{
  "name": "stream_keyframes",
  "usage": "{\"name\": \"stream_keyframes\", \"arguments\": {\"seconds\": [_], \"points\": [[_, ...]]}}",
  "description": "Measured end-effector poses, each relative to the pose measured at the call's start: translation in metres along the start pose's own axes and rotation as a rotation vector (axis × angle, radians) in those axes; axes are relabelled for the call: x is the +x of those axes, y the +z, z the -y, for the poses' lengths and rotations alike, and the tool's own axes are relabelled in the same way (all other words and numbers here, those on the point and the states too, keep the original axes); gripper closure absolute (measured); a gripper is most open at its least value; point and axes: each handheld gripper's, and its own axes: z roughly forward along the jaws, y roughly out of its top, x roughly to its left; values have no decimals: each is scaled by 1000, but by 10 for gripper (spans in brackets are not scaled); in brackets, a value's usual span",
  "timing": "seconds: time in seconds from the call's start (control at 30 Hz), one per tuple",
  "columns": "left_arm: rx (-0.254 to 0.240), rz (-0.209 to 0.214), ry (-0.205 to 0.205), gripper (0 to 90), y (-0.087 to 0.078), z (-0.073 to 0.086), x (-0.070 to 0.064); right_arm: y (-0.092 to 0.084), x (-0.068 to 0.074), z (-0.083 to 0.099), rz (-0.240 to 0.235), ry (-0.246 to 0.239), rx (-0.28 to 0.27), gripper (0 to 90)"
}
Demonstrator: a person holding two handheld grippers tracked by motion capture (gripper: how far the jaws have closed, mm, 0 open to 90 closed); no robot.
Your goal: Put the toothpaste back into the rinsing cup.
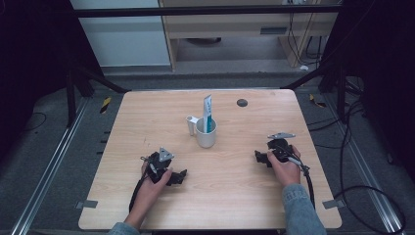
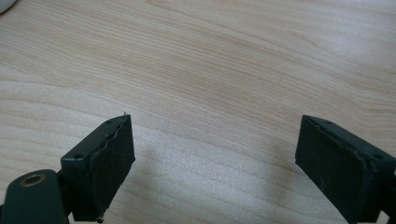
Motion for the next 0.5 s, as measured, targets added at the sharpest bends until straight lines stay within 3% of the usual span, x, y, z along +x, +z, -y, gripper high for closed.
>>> {"name": "stream_keyframes", "arguments": {"seconds": [0.13, 0.4, 0.5], "points": [[0, 0, 0, 0, 0, 0, 0, 5, -1, 3, 13, 8, 7, 103], [0, 0, 0, 0, 0, 0, 0, 10, -1, 8, 30, 13, -50, 59], [0, 0, 0, 0, 0, 0, 0, 10, -1, 8, 29, 18, -45, 40]]}}
